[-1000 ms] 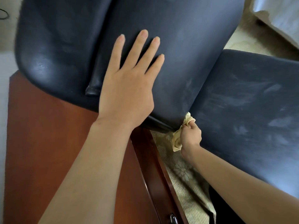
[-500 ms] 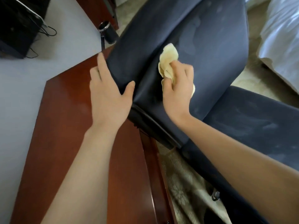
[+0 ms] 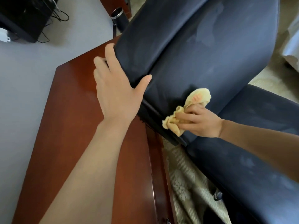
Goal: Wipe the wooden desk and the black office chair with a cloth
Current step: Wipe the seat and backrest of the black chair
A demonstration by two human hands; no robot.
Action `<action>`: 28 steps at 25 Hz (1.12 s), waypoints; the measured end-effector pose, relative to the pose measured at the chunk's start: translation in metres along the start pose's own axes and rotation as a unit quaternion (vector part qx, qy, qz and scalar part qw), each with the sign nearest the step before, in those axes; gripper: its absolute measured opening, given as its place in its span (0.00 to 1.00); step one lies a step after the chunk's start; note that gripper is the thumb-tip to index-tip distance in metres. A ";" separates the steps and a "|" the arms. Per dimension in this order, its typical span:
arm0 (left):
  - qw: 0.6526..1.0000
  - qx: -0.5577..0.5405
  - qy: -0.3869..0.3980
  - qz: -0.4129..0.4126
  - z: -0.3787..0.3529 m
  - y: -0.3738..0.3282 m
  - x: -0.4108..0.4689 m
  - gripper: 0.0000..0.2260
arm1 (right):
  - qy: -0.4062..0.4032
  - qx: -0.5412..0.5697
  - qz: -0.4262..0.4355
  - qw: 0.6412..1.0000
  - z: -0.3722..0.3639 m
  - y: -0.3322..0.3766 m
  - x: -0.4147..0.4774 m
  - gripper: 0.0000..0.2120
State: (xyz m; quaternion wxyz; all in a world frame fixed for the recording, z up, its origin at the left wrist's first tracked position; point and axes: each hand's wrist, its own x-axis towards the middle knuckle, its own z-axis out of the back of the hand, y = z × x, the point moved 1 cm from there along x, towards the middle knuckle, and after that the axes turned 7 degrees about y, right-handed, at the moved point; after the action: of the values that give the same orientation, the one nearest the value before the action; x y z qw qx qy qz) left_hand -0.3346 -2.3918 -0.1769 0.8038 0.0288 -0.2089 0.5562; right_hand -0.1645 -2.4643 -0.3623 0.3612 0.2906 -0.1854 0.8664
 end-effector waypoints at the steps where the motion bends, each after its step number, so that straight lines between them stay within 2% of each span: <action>1: 1.000 0.005 -0.001 0.000 0.000 0.000 0.000 0.41 | 0.041 0.000 0.045 0.998 -0.002 0.000 -0.010 0.14; 4: 1.000 0.023 -0.002 -0.005 0.000 -0.001 -0.001 0.42 | 0.176 -0.020 0.160 0.971 0.004 -0.002 -0.024 0.09; 6: 0.999 0.054 0.001 -0.006 0.002 -0.003 -0.002 0.42 | 0.213 -0.007 0.186 0.959 0.011 -0.003 -0.018 0.09; 8: 0.992 0.128 0.003 -0.004 0.004 -0.004 -0.002 0.45 | 0.176 0.010 0.176 0.968 0.022 -0.009 0.000 0.08; 10: 0.978 0.209 0.020 -0.020 0.006 -0.006 -0.004 0.47 | 0.094 0.011 0.154 0.984 0.037 -0.020 0.029 0.17; 11: 0.971 0.232 0.027 -0.042 0.007 -0.007 -0.007 0.47 | 0.060 0.005 0.133 0.989 0.045 -0.025 0.045 0.17; 15: 0.965 0.213 0.034 -0.147 0.011 -0.010 -0.010 0.42 | -0.052 -0.007 0.011 0.999 0.059 -0.031 0.086 0.11; 18: 0.963 0.237 -0.002 -0.130 0.002 -0.017 -0.014 0.44 | -0.057 0.043 -0.027 0.997 0.042 -0.009 0.076 0.09; 22: 0.954 0.291 -0.027 -0.068 -0.016 -0.026 -0.018 0.55 | -0.024 0.053 0.034 0.998 0.002 0.009 0.030 0.14; 24: 0.950 0.305 -0.046 -0.049 -0.022 -0.026 -0.017 0.59 | 0.005 0.036 0.080 0.996 -0.017 0.013 0.002 0.12; 26: 0.948 0.310 -0.059 -0.044 -0.027 -0.025 -0.017 0.60 | 0.081 0.015 0.161 0.984 -0.033 0.019 -0.034 0.07; 28: 0.947 0.312 -0.064 -0.045 -0.029 -0.024 -0.018 0.59 | 0.183 0.024 0.180 0.966 -0.039 0.023 -0.062 0.10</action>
State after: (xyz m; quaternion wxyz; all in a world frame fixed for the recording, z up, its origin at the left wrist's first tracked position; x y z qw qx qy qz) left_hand -0.3094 -2.4089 -0.2059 0.7639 0.3228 -0.0744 0.5538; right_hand -0.1602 -2.4913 -0.4342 0.2200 0.0974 -0.1447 0.9598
